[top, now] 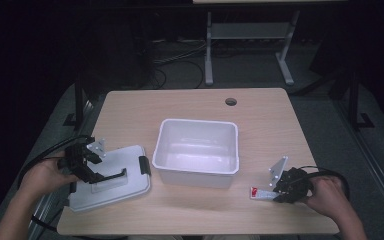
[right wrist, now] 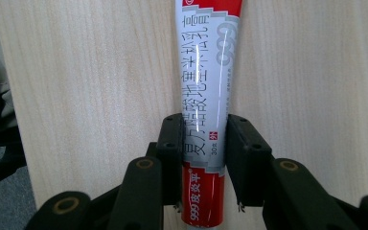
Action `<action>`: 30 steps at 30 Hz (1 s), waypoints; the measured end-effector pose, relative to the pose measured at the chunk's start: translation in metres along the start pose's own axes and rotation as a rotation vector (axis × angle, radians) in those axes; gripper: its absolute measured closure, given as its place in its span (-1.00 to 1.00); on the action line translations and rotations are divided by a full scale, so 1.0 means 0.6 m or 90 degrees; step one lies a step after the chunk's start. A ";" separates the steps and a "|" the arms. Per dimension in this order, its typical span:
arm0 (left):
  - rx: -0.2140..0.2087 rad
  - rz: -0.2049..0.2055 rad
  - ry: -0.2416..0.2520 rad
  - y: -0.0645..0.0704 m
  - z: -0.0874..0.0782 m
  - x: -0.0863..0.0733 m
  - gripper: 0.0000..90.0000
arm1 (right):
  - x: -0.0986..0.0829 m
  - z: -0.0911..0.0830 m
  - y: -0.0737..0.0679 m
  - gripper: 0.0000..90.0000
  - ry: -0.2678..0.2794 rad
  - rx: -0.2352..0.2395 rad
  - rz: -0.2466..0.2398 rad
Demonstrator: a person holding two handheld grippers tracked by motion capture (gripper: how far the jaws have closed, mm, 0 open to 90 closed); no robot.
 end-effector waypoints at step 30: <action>0.005 0.001 0.014 0.003 0.007 0.001 -0.13 | 0.014 -0.085 0.034 0.52 0.027 -0.028 0.002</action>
Point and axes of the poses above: each handheld gripper's, and its own axes: z roughly forward along the jaws, x roughly out of its top, y roughly to its right, the point moved 8 cm from there along z, roughly forward along the jaws, and after that the axes turned 10 degrees about z, right-handed, at the moved point
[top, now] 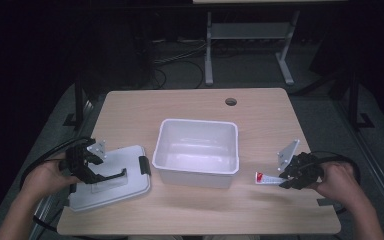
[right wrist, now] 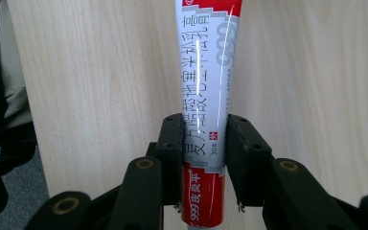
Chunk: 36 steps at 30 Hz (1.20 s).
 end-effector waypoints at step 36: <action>0.005 0.000 0.005 -0.001 -0.003 0.001 -0.15 | 0.039 -0.108 0.023 0.52 -0.003 -0.041 -0.014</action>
Point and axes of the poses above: each handheld gripper's, and its own axes: z roughly forward along the jaws, x roughly out of its top, y roughly to its right, the point moved 8 cm from there along z, roughly forward along the jaws, and after that the axes turned 10 degrees about z, right-handed, at the moved point
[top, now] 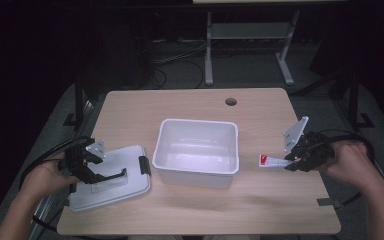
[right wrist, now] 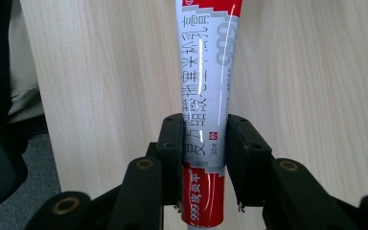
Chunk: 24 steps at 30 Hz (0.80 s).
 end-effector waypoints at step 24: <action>0.002 0.004 0.002 -0.001 0.001 0.002 -0.15 | 0.052 -0.042 0.002 0.52 -0.006 -0.011 -0.024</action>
Point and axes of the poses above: each handheld gripper's, and its own axes: z roughly forward along the jaws, x roughly out of its top, y roughly to its right, the point moved 8 cm from there along z, roughly forward along the jaws, and after that the axes turned 10 degrees about z, right-handed, at the moved point
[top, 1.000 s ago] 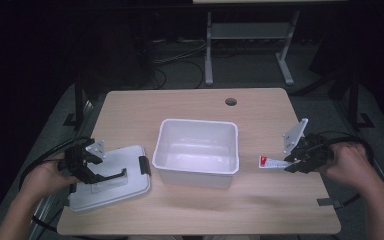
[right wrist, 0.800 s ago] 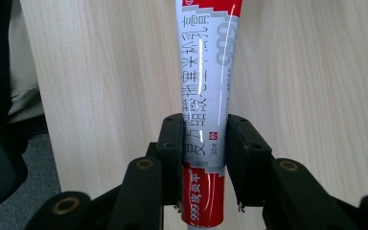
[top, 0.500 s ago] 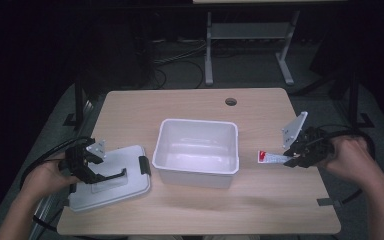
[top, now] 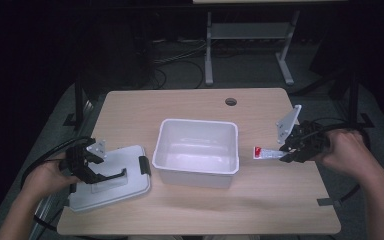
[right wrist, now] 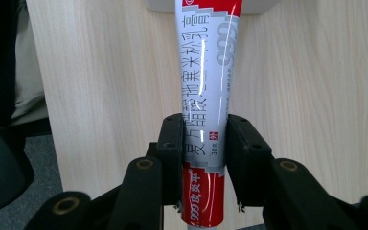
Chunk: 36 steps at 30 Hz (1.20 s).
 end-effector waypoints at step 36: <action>0.002 0.001 0.001 -0.001 -0.002 -0.003 -0.15 | 0.099 -0.009 -0.017 0.52 -0.007 0.027 -0.035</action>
Point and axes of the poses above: each handheld gripper's, and its own axes: z roughly forward along the jaws, x roughly out of its top, y roughly to its right, the point moved 8 cm from there along z, roughly forward along the jaws, and after that the axes turned 10 degrees about z, right-handed, at the moved point
